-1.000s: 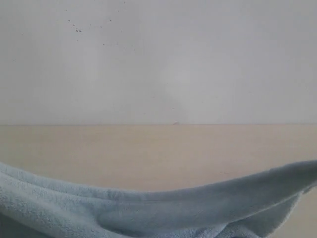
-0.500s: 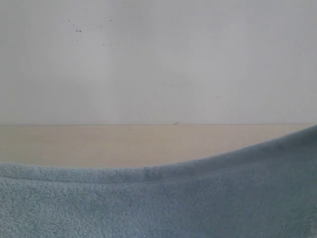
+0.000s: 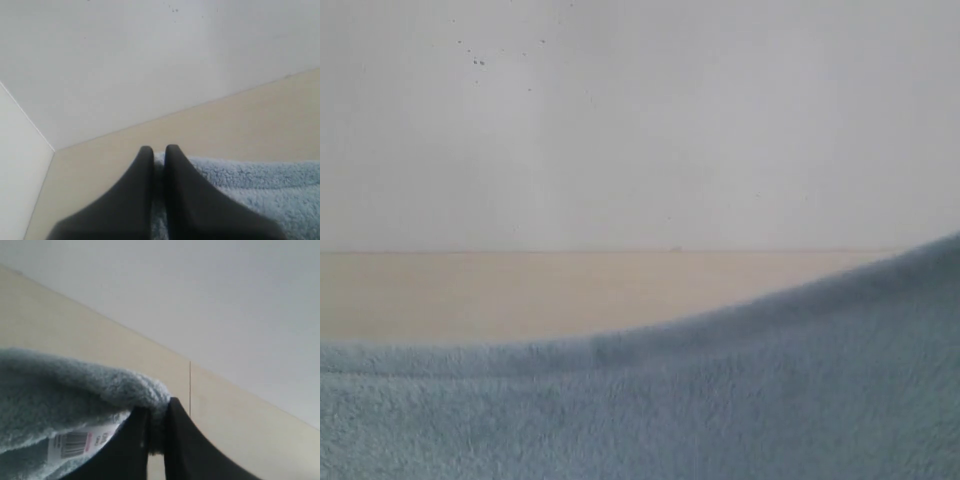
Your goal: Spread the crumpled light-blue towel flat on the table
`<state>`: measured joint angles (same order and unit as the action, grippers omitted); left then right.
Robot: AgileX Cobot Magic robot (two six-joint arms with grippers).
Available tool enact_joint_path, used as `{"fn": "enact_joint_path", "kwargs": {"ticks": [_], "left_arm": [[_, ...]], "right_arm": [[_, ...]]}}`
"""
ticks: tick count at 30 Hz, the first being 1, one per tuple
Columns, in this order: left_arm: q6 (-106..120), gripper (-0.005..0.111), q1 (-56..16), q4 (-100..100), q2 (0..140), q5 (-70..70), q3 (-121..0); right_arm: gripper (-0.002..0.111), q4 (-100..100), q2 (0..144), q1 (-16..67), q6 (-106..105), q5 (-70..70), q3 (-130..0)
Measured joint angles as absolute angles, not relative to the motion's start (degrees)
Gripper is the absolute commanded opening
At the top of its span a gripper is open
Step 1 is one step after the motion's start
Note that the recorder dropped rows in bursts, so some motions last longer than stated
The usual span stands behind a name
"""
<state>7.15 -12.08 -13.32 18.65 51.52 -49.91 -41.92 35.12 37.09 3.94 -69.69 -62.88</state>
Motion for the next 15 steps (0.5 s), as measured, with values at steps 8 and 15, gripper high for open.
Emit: {"fn": "enact_joint_path", "kwargs": {"ticks": [8, 15], "left_arm": [[-3.1, 0.004, -12.1, -28.6, 36.3, 46.6, -43.9], [-11.1, 0.004, -12.0, -38.0, 53.5, 34.2, -43.5]], "right_arm": [[0.0, -54.3, 47.9, 37.1, 19.3, -61.5, -45.2], [0.0, -60.4, 67.6, 28.5, 31.7, -46.1, -44.6]]}}
